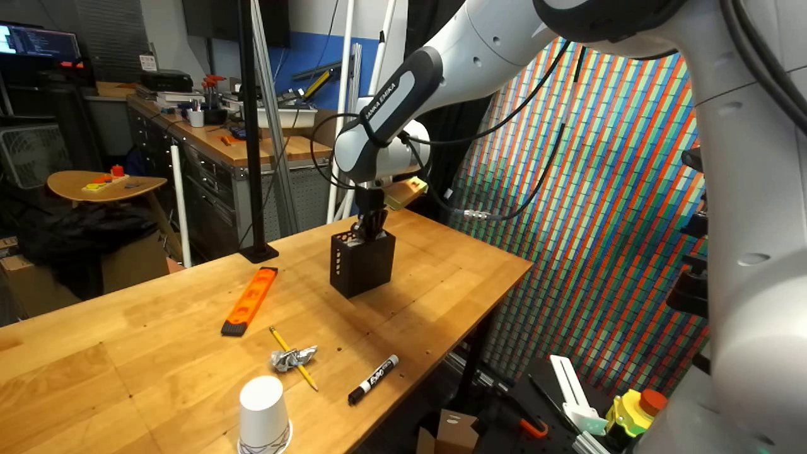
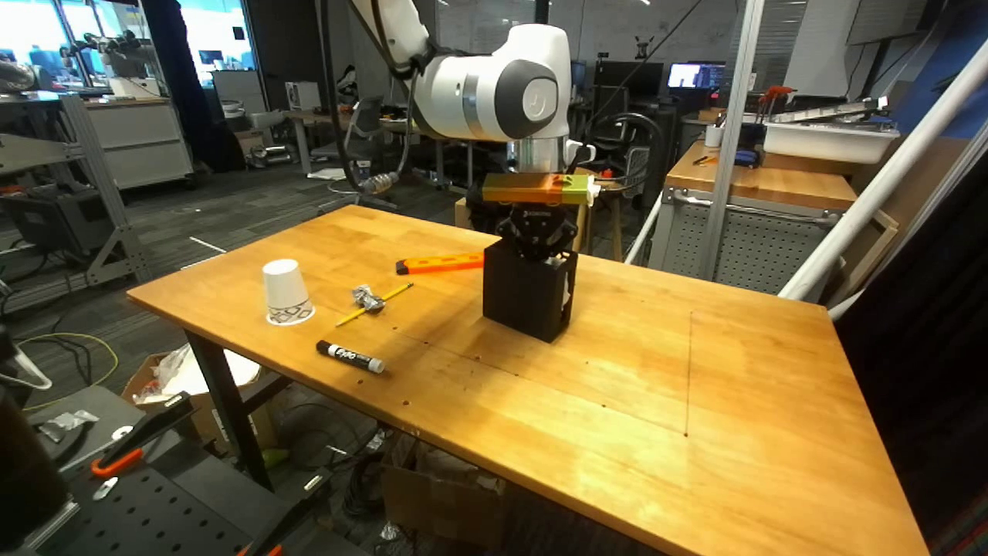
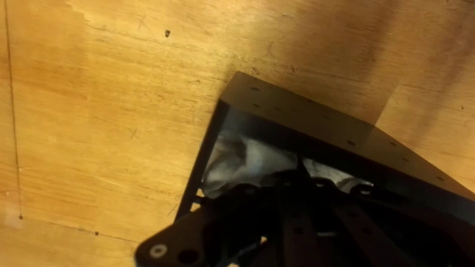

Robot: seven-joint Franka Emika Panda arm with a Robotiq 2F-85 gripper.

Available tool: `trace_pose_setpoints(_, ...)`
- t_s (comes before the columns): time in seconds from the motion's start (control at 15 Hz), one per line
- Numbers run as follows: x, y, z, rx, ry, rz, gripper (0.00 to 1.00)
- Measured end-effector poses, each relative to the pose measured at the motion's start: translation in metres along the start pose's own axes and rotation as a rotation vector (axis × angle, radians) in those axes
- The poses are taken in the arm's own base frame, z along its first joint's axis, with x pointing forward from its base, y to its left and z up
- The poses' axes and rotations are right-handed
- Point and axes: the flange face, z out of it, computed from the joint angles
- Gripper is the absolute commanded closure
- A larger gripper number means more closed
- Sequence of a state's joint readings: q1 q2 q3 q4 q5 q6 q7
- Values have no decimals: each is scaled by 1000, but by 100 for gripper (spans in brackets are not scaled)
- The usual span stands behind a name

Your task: Pick up the white towel from the table and place it inside the black basket

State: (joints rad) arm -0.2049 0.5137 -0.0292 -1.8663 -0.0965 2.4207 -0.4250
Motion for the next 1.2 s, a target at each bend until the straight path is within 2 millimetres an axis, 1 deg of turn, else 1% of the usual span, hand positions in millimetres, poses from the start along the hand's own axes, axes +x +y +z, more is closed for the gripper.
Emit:
trace_pose_setpoints(0.4,-2,-4,20,37,-18,14,98)
trace_pose_setpoints(0.6,-2,-6,26,50,-23,16,98)
trace_pose_setpoints(0.8,-3,-5,27,59,-22,18,98)
trace_pose_setpoints(1.0,-5,2,25,64,-23,22,98)
trace_pose_setpoints(1.2,-7,14,15,55,-8,28,98)
